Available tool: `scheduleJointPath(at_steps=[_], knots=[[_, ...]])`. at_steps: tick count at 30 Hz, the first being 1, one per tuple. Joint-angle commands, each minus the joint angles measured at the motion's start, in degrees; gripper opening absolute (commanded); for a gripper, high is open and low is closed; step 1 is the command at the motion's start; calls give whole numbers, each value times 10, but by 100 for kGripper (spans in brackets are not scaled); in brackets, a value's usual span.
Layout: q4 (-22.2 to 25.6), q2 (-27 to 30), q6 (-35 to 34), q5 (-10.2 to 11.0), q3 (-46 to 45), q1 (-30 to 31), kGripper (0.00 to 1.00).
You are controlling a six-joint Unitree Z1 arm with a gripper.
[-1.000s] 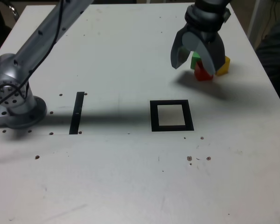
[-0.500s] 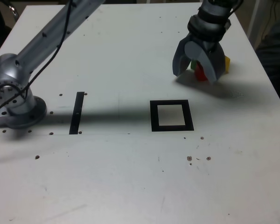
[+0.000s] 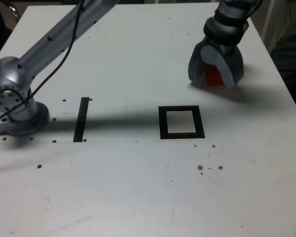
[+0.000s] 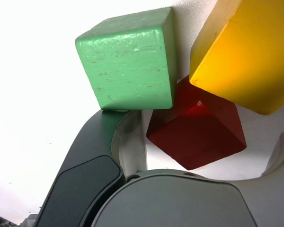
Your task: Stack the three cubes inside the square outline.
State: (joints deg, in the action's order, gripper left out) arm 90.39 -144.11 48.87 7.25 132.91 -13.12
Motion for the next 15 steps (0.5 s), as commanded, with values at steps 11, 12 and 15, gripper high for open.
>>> scheduleJointPath(at_steps=[11,12,15], knots=[[9,-8,-17,3,6,0,71],[9,-8,-19,4,6,0,68],[9,-7,-24,9,7,0,52]])
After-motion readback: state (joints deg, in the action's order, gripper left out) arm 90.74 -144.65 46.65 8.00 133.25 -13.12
